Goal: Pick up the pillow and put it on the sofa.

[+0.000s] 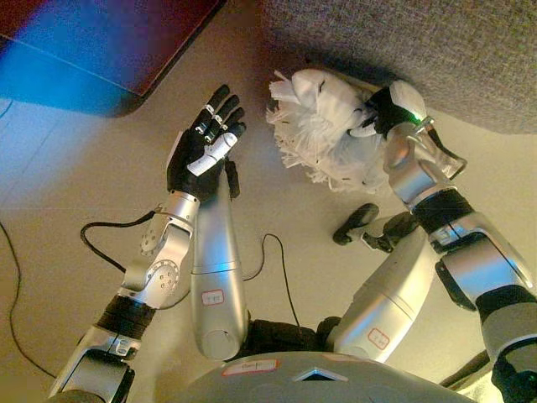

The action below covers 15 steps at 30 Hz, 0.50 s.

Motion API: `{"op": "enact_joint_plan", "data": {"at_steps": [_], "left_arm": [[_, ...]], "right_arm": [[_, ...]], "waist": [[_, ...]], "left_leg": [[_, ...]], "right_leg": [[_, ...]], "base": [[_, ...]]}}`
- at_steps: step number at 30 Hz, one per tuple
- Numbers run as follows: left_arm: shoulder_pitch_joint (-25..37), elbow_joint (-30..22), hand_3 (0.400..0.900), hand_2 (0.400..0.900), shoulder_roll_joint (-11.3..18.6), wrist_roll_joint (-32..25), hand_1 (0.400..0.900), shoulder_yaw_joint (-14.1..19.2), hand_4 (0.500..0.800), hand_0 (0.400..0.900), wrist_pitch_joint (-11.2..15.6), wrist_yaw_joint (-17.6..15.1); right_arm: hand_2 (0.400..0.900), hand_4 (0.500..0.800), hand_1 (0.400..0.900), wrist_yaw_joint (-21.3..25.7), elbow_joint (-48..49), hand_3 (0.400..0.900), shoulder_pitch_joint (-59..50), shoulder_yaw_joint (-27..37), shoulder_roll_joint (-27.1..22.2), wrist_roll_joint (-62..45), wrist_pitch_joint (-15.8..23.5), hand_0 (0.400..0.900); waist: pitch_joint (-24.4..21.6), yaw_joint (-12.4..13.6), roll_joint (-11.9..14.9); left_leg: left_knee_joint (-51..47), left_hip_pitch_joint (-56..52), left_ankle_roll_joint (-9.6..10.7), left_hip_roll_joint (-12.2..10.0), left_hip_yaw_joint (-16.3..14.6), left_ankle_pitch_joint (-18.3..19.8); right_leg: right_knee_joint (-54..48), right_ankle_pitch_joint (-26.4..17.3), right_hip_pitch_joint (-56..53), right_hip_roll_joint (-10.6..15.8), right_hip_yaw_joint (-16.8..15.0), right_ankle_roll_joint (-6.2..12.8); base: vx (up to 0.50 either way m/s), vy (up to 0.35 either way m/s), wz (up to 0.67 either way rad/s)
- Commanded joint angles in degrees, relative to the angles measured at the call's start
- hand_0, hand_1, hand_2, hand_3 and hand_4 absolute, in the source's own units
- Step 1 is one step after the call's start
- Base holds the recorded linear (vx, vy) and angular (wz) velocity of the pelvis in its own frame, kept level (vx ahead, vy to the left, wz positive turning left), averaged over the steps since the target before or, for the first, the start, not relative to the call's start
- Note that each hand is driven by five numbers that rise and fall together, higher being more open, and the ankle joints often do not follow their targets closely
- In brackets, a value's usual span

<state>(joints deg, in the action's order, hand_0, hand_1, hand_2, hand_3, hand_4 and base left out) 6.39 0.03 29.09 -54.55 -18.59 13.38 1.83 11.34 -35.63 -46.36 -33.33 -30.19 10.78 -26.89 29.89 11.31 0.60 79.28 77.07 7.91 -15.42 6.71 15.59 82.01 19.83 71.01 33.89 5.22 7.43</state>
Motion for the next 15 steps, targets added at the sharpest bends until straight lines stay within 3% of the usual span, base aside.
{"op": "enact_joint_plan", "data": {"at_steps": [1, 6, 11, 12, 15], "left_arm": [[-4.2, -5.2, 0.9, 0.9, -2.4, -0.8, 0.9, -0.9, 0.8, 0.9, 1.2, -3.9], [-6.5, -2.0, 0.9, 0.9, -3.2, 2.0, 0.9, 3.3, 0.8, 0.9, 3.1, -9.1], [-7.3, -0.9, 0.9, 0.9, -3.7, 2.9, 0.9, 5.2, 0.8, 0.9, 3.9, -10.3], [-6.6, -0.5, 0.9, 0.9, -4.0, 3.6, 0.9, 5.6, 0.8, 0.9, 3.8, -10.7], [-5.9, 0.1, 0.9, 0.9, -4.2, 4.8, 0.9, 5.5, 0.8, 0.9, 3.5, -11.3]], "right_arm": [[0.4, 0.5, 0.4, 4.0, 2.2, 0.4, 1.9, 4.8, 0.8, -2.4, 6.1, 0.4], [0.4, 0.5, 0.4, 7.3, 11.8, 0.4, 6.8, 8.4, 0.0, -1.3, 11.0, 0.4], [0.4, 0.5, 0.4, 8.7, 22.2, 0.4, 13.0, 10.3, -2.4, 0.3, 15.3, 0.4], [0.4, 0.5, 0.4, 8.9, 25.3, 0.4, 14.2, 11.0, -3.4, 0.3, 16.1, 0.4], [0.4, 0.5, 0.4, 10.7, 29.9, 0.4, 17.5, 12.2, -4.9, 0.9, 18.3, 0.4]], "waist": [[-0.1, 1.4, -2.3], [-0.1, 0.4, -1.1], [-0.1, -1.4, -0.1], [-0.1, -2.0, 0.5], [-0.1, -2.9, 1.4]], "left_leg": [[4.3, -4.2, -3.0, -3.7, 1.5, 8.0], [-4.4, -12.2, -3.4, -4.2, -1.6, 5.3], [-19.4, -23.9, -3.5, -5.1, -5.6, 0.8], [-26.0, -27.5, -3.9, -4.5, -6.9, -2.8], [-35.7, -35.4, -3.7, -3.1, -8.8, -5.9]], "right_leg": [[-3.6, -4.0, 0.9, -0.1, -0.6, -0.18], [-12.5, -7.1, -7.3, -1.5, 3.2, 0.36], [-25.7, -12.0, -18.1, -3.3, 6.6, 0.9], [-32.1, -15.2, -21.9, -4.2, 7.9, 0.49], [-41.9, -18.1, -30.3, -5.2, 10.6, 1.23]], "base": [[0.0, -0.012, -0.07], [-0.01, -0.027, -0.13], [-0.03, -0.008, -0.18], [-0.07, -0.003, -0.15], [-0.01, -0.002, -0.12]]}}
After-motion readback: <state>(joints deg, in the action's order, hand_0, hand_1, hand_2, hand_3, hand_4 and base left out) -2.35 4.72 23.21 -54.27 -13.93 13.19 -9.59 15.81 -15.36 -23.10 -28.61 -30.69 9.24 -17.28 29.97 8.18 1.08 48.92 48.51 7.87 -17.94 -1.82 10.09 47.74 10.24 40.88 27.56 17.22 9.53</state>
